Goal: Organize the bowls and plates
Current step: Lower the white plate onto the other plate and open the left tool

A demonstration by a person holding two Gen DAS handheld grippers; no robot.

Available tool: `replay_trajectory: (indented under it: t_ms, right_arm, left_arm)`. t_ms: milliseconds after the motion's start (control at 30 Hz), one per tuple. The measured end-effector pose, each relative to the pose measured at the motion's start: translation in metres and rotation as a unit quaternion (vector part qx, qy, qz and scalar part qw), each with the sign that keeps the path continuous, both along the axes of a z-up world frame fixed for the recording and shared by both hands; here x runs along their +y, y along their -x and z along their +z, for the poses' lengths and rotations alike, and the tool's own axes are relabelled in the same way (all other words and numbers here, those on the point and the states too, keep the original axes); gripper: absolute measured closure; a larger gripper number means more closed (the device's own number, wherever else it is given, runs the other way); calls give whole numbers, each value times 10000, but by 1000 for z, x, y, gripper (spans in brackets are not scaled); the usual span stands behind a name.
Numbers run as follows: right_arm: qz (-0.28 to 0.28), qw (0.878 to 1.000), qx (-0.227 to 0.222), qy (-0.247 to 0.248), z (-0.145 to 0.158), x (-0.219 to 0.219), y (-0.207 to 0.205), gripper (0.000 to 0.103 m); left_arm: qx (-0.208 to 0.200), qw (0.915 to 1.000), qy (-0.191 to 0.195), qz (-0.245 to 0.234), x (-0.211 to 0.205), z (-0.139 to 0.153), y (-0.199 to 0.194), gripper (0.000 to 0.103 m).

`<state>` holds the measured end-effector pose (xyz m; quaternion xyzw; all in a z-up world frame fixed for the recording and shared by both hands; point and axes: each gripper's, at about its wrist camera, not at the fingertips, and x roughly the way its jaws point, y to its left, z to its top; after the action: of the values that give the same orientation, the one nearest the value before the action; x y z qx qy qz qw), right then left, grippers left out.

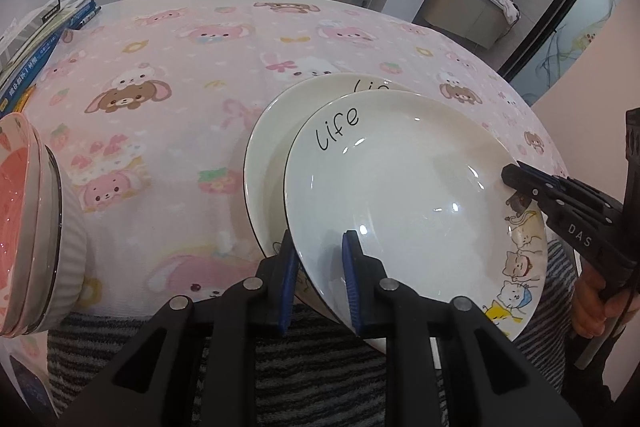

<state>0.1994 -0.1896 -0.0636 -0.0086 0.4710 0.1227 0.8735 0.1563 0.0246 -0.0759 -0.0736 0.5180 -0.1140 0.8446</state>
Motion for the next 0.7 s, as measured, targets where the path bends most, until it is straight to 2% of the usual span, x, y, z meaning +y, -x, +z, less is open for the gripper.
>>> replay_trajectory:
  t_ms: [200, 300, 433, 533, 633, 700]
  right_arm:
    - [133, 9997, -142, 164, 0, 3, 2, 90]
    - [152, 9997, -140, 141, 0, 3, 1, 91]
    - [134, 9997, -154, 150, 0, 2, 1, 91]
    - [88, 9998, -100, 115, 2, 0, 1, 91]
    - [112, 9997, -144, 172, 6, 0, 3, 92]
    - [86, 9995, -208, 201, 7, 0, 4, 93]
  left_arm:
    - [-156, 9993, -331, -12, -8, 0, 2, 84]
    - [-271, 9975, -625, -200, -16, 1, 5, 77]
    - [-431, 9941, -965, -232, -23, 1, 9, 75]
    - [-655, 9879, -1368, -331, -36, 0, 14, 64]
    - [-830, 9790, -1829, -345, -46, -3, 18, 65]
    - [-851, 9792, -1815, -303, -45, -4, 17, 65]
